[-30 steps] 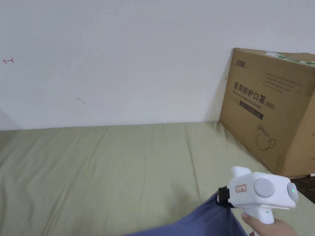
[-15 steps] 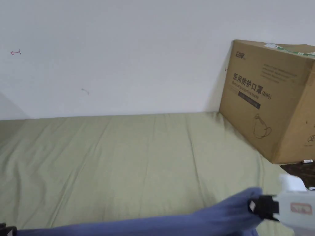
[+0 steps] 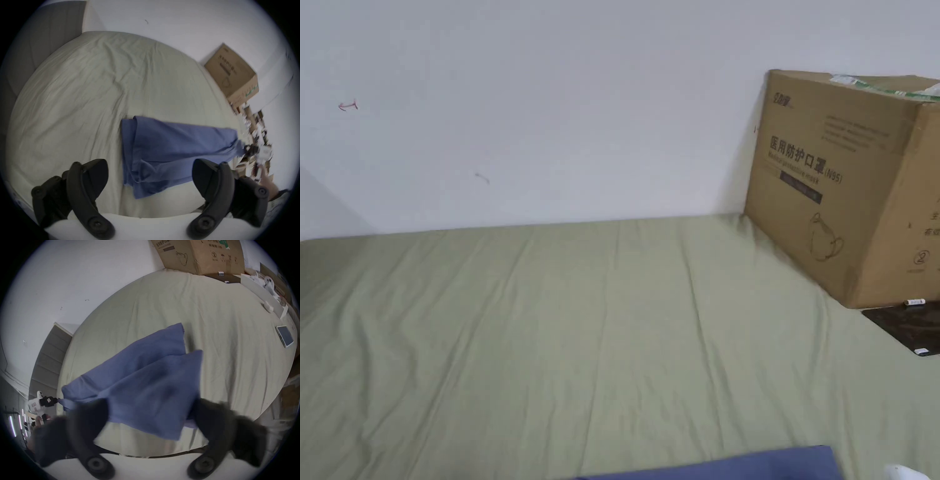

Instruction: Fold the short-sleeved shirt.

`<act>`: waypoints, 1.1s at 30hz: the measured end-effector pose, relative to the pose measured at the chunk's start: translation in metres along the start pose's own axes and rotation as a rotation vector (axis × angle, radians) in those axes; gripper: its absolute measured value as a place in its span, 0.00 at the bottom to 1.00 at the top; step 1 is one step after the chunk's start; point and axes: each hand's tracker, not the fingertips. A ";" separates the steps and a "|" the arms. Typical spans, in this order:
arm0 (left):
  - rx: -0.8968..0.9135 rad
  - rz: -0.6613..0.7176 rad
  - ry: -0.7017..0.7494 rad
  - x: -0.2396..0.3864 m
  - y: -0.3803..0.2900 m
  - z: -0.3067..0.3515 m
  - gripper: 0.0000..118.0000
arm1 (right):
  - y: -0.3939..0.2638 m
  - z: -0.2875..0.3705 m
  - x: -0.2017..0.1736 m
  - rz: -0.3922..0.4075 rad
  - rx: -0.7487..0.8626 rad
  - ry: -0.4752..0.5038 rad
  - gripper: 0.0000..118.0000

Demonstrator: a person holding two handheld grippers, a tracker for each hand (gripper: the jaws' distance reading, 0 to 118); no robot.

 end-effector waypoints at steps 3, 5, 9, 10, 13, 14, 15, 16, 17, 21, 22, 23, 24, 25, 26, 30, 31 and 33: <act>0.051 0.085 -0.078 0.009 0.009 0.025 0.91 | 0.010 0.018 -0.024 0.035 0.030 0.025 0.98; 0.126 0.046 -0.054 0.032 0.014 0.043 0.91 | 0.014 0.035 -0.050 0.119 0.114 0.030 0.98; 0.412 -0.145 0.087 0.097 0.010 0.066 0.91 | 0.006 0.073 -0.113 0.344 0.460 0.040 0.98; 0.516 -0.155 0.107 0.115 0.004 0.067 0.91 | -0.002 0.082 -0.128 0.400 0.600 0.057 0.98; 0.789 -0.196 0.094 0.155 -0.016 0.081 0.84 | -0.032 0.098 -0.164 0.539 0.992 0.052 0.97; 0.865 -0.213 0.109 0.162 -0.024 0.081 0.78 | -0.038 0.099 -0.173 0.575 1.061 0.027 0.95; 0.921 -0.228 0.137 0.172 -0.029 0.082 0.67 | -0.043 0.098 -0.185 0.578 1.079 -0.055 0.87; 0.964 -0.259 0.163 0.180 -0.033 0.084 0.40 | -0.041 0.097 -0.193 0.561 1.054 -0.070 0.46; 0.976 -0.282 0.173 0.188 -0.034 0.082 0.14 | -0.039 0.098 -0.195 0.543 1.032 -0.001 0.00; 0.954 -0.339 0.224 0.195 -0.030 0.065 0.00 | -0.029 0.085 -0.194 0.456 0.990 0.013 0.00; 0.927 -0.333 0.176 0.202 -0.029 0.061 0.00 | -0.028 0.083 -0.195 0.444 0.989 0.004 0.00; 0.921 -0.315 0.182 0.204 -0.027 0.058 0.00 | -0.025 0.081 -0.193 0.431 0.993 -0.007 0.00; 0.913 -0.301 0.177 0.205 -0.025 0.056 0.00 | -0.025 0.081 -0.193 0.424 0.999 -0.009 0.00; 0.914 -0.291 0.163 0.205 -0.024 0.055 0.00 | -0.025 0.082 -0.192 0.420 1.003 -0.008 0.00; 0.919 -0.283 0.158 0.200 -0.031 0.066 0.00 | -0.026 0.082 -0.193 0.420 1.006 -0.010 0.00; 0.797 -0.204 0.002 0.170 -0.011 0.082 0.00 | -0.024 0.084 -0.193 0.427 0.994 -0.005 0.00; 0.729 -0.135 -0.068 0.151 0.001 0.087 0.00 | -0.025 0.085 -0.194 0.429 1.010 -0.039 0.00; 0.565 0.027 -0.206 0.107 0.020 0.087 0.00 | -0.021 0.087 -0.193 0.397 1.038 -0.054 0.00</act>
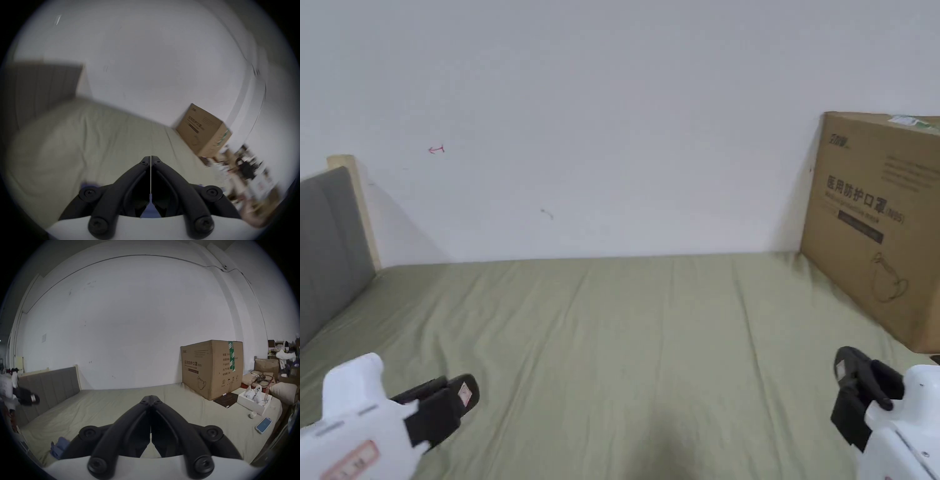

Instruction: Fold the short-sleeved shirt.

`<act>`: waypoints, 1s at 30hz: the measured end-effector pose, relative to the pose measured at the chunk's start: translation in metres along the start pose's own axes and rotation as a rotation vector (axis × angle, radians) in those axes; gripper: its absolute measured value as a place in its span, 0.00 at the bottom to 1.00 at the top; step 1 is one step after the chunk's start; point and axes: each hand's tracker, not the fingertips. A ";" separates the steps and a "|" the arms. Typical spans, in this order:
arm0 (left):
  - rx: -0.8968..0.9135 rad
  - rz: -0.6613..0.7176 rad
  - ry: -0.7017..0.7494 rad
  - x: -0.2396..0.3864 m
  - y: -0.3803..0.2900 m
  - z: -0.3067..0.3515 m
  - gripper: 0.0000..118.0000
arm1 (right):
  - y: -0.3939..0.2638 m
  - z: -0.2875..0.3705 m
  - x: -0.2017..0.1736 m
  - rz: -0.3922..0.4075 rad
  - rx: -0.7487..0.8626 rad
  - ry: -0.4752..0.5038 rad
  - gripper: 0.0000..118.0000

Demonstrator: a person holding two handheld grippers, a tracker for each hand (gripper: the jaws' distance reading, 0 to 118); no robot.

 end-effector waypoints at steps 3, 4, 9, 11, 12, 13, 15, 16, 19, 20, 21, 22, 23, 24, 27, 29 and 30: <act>-0.186 0.273 -0.071 -0.082 0.005 -0.010 0.01 | 0.002 -0.008 0.004 -0.036 -0.013 0.007 0.00; -0.240 0.356 -0.096 -0.107 -0.001 -0.012 0.09 | 0.002 -0.011 0.004 -0.032 -0.039 0.003 0.00; -0.417 0.602 -0.015 -0.186 -0.044 -0.020 1.00 | -0.003 -0.010 0.000 -0.022 -0.099 0.009 0.00; -0.423 0.669 -0.029 -0.210 -0.062 -0.023 1.00 | -0.004 -0.010 -0.003 -0.011 -0.127 0.030 0.00; -0.430 0.697 -0.022 -0.218 -0.070 -0.025 1.00 | -0.004 -0.011 -0.004 -0.003 -0.138 0.034 0.00; -0.430 0.717 -0.013 -0.226 -0.080 -0.029 1.00 | -0.004 -0.012 -0.005 0.009 -0.152 0.039 0.00; -0.436 0.743 -0.024 -0.237 -0.098 -0.039 1.00 | -0.004 -0.012 -0.008 0.024 -0.171 0.057 0.00; -0.432 0.756 -0.047 -0.240 -0.103 -0.042 1.00 | -0.003 -0.013 -0.009 0.034 -0.181 0.060 0.00; -0.331 0.722 -0.216 -0.230 -0.110 -0.054 1.00 | -0.002 -0.014 -0.010 0.049 -0.201 0.061 0.00; -0.390 0.747 -0.236 -0.244 -0.115 -0.069 1.00 | -0.001 -0.016 -0.010 0.047 -0.209 0.063 0.00; -0.404 0.760 -0.258 -0.244 -0.119 -0.076 1.00 | 0.000 -0.017 -0.009 0.042 -0.215 0.064 0.00; -0.408 0.750 -0.294 -0.242 -0.121 -0.082 1.00 | 0.001 -0.017 -0.009 0.034 -0.223 0.064 0.00; -0.396 0.697 -0.304 -0.241 -0.121 -0.086 1.00 | 0.002 -0.018 -0.009 0.027 -0.230 0.063 0.00; -0.386 0.661 -0.282 -0.240 -0.125 -0.091 1.00 | 0.002 -0.020 -0.008 0.020 -0.236 0.063 0.00; -0.290 0.658 -0.158 -0.250 -0.130 -0.086 0.72 | 0.003 -0.021 -0.007 0.012 -0.249 0.065 0.00; -0.414 0.612 0.194 -0.256 -0.153 -0.091 0.03 | 0.003 -0.022 -0.007 0.019 -0.253 0.065 0.00; -0.236 0.754 -0.103 -0.239 -0.134 -0.086 0.03 | 0.001 -0.022 -0.005 0.022 -0.256 0.066 0.00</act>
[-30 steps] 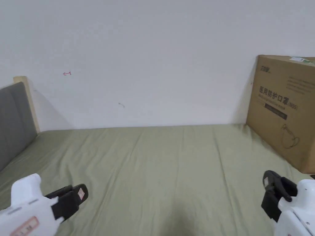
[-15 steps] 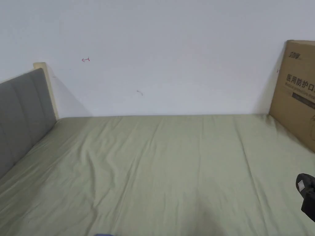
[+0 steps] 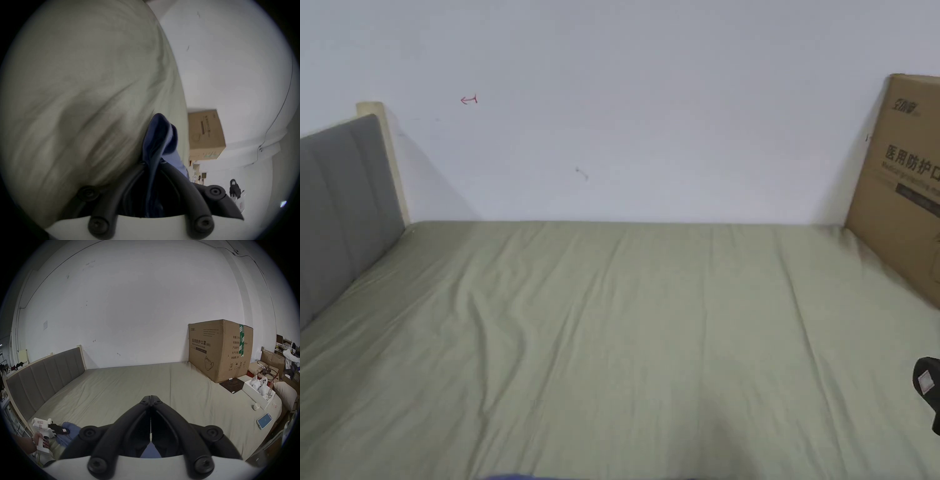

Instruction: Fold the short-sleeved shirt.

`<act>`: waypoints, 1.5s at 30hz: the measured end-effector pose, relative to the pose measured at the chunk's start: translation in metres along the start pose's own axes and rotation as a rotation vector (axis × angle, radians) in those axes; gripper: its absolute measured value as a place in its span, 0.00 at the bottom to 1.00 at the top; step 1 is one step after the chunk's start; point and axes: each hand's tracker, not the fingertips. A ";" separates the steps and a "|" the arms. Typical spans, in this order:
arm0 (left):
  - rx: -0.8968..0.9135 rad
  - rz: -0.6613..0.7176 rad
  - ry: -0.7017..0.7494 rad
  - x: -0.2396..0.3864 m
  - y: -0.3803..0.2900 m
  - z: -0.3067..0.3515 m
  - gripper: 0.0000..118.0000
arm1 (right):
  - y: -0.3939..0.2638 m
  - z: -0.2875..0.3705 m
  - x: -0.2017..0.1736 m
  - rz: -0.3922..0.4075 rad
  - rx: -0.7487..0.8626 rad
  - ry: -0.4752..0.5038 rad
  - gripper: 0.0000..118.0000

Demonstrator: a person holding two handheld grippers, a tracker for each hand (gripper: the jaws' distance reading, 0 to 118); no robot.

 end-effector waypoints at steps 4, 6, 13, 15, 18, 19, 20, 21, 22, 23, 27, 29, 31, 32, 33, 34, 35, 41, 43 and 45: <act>-0.003 -0.138 0.226 0.038 -0.009 0.013 0.03 | 0.002 -0.006 0.001 0.017 -0.023 0.021 0.00; 0.037 -0.183 0.231 0.062 -0.014 0.034 0.03 | 0.003 -0.007 0.000 0.014 -0.019 0.034 0.00; 0.160 -0.861 0.980 0.155 -0.060 0.066 0.04 | -0.005 -0.006 0.000 -0.027 -0.027 0.101 0.00; 0.118 -0.775 0.759 0.165 -0.070 0.058 0.04 | -0.009 -0.005 0.001 -0.029 -0.033 0.112 0.00; 0.020 -0.592 0.482 0.184 -0.087 0.027 0.04 | -0.017 -0.003 0.004 -0.036 -0.045 0.119 0.00; -0.038 -0.602 0.443 0.196 -0.102 0.009 0.04 | -0.018 -0.002 0.005 -0.040 -0.050 0.122 0.00; -0.101 -0.618 0.400 0.203 -0.113 -0.010 0.04 | -0.019 0.001 0.005 -0.044 -0.055 0.124 0.00; -0.152 -0.633 0.385 0.207 -0.123 -0.027 0.04 | -0.020 0.002 0.006 -0.047 -0.059 0.124 0.00; -0.184 -0.649 0.376 0.211 -0.135 -0.046 0.04 | -0.021 0.005 0.007 -0.051 -0.061 0.124 0.00; -0.207 -0.667 0.353 0.215 -0.150 -0.066 0.09 | -0.022 0.006 0.009 -0.054 -0.063 0.125 0.00; -0.344 -0.697 0.243 0.229 -0.185 -0.114 0.75 | -0.029 0.009 0.014 -0.046 -0.077 0.109 0.00; -0.339 -0.678 0.219 0.233 -0.193 -0.119 0.84 | -0.031 0.010 0.018 -0.058 -0.092 0.105 0.00; -0.328 -0.680 0.215 0.235 -0.185 -0.114 0.85 | -0.033 0.011 0.021 -0.071 -0.099 0.107 0.00; -0.306 -0.680 0.212 0.235 -0.181 -0.106 0.85 | -0.034 0.011 0.023 -0.072 -0.102 0.105 0.00; -0.287 -0.683 0.221 0.234 -0.176 -0.100 0.85 | -0.034 0.010 0.023 -0.072 -0.104 0.102 0.00; -0.261 -0.688 0.267 0.232 -0.170 -0.094 0.84 | -0.035 0.010 0.024 -0.071 -0.105 0.100 0.00; -0.245 -0.694 0.316 0.229 -0.162 -0.089 0.79 | -0.035 0.010 0.025 -0.068 -0.104 0.098 0.00; -0.231 -0.644 0.427 0.196 -0.152 -0.081 0.01 | -0.035 0.006 0.028 -0.079 -0.104 0.102 0.00; -0.309 -0.617 0.382 0.185 -0.158 -0.094 0.01 | -0.036 0.006 0.028 -0.080 -0.107 0.102 0.00; -0.369 -0.644 0.396 0.179 -0.171 -0.111 0.01 | -0.037 0.006 0.028 -0.079 -0.114 0.102 0.00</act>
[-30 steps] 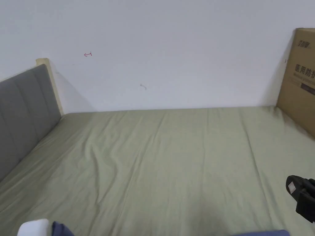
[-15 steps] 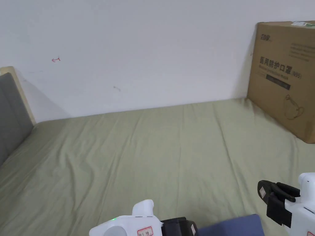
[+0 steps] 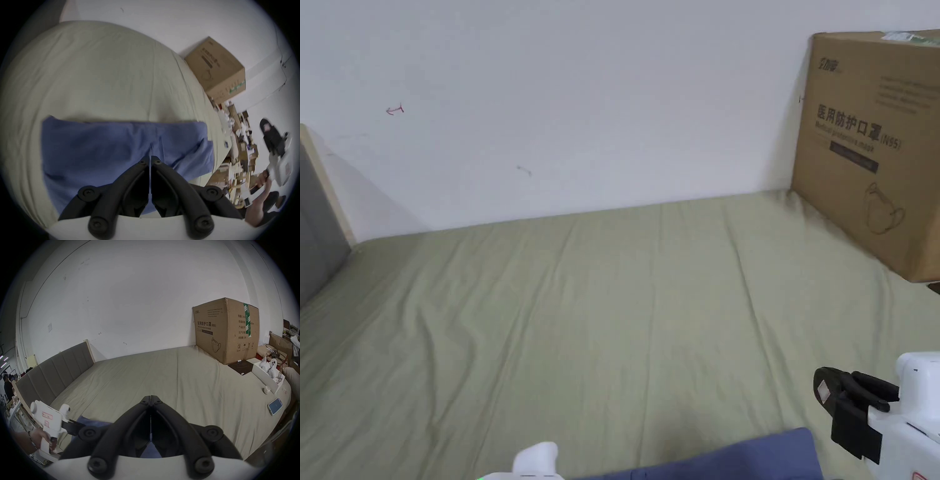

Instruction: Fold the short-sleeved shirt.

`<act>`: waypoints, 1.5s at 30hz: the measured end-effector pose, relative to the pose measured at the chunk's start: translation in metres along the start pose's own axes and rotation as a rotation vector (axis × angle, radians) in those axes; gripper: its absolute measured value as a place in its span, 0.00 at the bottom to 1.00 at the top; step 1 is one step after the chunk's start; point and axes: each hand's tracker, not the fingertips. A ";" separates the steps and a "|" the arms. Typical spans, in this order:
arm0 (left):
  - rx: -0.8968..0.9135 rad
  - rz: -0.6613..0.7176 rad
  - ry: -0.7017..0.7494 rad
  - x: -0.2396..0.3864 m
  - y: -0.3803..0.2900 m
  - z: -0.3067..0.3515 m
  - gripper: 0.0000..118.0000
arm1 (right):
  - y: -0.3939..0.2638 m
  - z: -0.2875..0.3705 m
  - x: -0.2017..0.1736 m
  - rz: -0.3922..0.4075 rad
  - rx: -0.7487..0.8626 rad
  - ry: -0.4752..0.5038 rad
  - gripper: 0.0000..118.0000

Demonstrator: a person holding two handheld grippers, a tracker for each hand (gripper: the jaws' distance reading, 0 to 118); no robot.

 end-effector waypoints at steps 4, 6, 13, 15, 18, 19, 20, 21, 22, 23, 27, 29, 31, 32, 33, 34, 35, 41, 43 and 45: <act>-0.198 -0.151 0.055 0.026 -0.018 -0.057 0.01 | -0.002 0.002 -0.002 0.007 -0.012 -0.004 0.00; -0.207 -0.230 0.054 0.039 -0.027 -0.072 0.01 | -0.003 0.004 -0.005 0.022 -0.011 -0.006 0.00; -0.126 0.101 -0.428 0.021 -0.010 -0.023 0.01 | 0.000 0.007 -0.012 0.038 -0.014 0.019 0.00; -0.016 0.132 -0.439 -0.001 -0.004 0.008 0.01 | 0.001 0.005 -0.014 0.043 -0.016 0.022 0.00; 0.123 0.232 -0.452 -0.053 0.006 0.059 0.02 | 0.004 0.003 -0.016 0.037 -0.020 0.029 0.00; 0.179 0.259 -0.439 -0.073 0.008 0.076 0.10 | 0.004 0.002 -0.017 0.033 -0.022 0.032 0.00; 0.222 0.281 -0.408 -0.093 0.010 0.092 0.21 | 0.005 0.001 -0.018 0.029 -0.024 0.036 0.00; 0.250 0.298 -0.375 -0.109 0.011 0.103 0.37 | 0.005 0.000 -0.019 0.026 -0.027 0.039 0.00; 0.276 0.325 -0.327 -0.128 0.013 0.113 0.72 | 0.005 -0.002 -0.021 0.025 -0.031 0.043 0.00; 0.293 0.358 -0.291 -0.144 0.012 0.118 0.93 | 0.004 -0.004 -0.023 0.027 -0.036 0.045 0.00; 0.265 0.459 -0.386 -0.189 0.000 0.118 1.00 | 0.006 -0.009 -0.031 0.076 -0.042 0.046 0.00; 0.192 0.516 -0.415 -0.200 -0.010 0.099 1.00 | 0.010 -0.009 -0.035 0.102 -0.038 0.047 0.00; 0.100 0.510 -0.465 -0.203 -0.019 0.072 1.00 | 0.015 -0.007 -0.038 0.113 -0.035 0.058 0.00; 0.046 0.502 -0.492 -0.202 -0.025 0.054 1.00 | 0.017 -0.006 -0.039 0.120 -0.032 0.060 0.00; 0.005 0.505 -0.508 -0.209 -0.023 0.038 1.00 | 0.020 -0.005 -0.041 0.126 -0.030 0.059 0.00; -0.031 0.525 -0.538 -0.206 -0.029 0.023 1.00 | 0.022 -0.004 -0.042 0.130 -0.029 0.059 0.00; 0.013 0.510 -0.622 -0.198 -0.030 0.018 1.00 | 0.024 -0.002 -0.042 0.133 -0.028 0.059 0.00; 0.049 0.448 -0.754 -0.187 -0.026 -0.019 0.91 | 0.028 0.001 -0.042 0.140 -0.027 0.053 0.00; 0.032 0.481 -0.559 -0.201 -0.030 -0.027 0.11 | 0.027 0.003 -0.040 0.134 -0.031 0.056 0.00; 0.022 0.489 -0.541 -0.204 -0.037 -0.025 0.04 | 0.025 0.005 -0.038 0.133 -0.032 0.057 0.00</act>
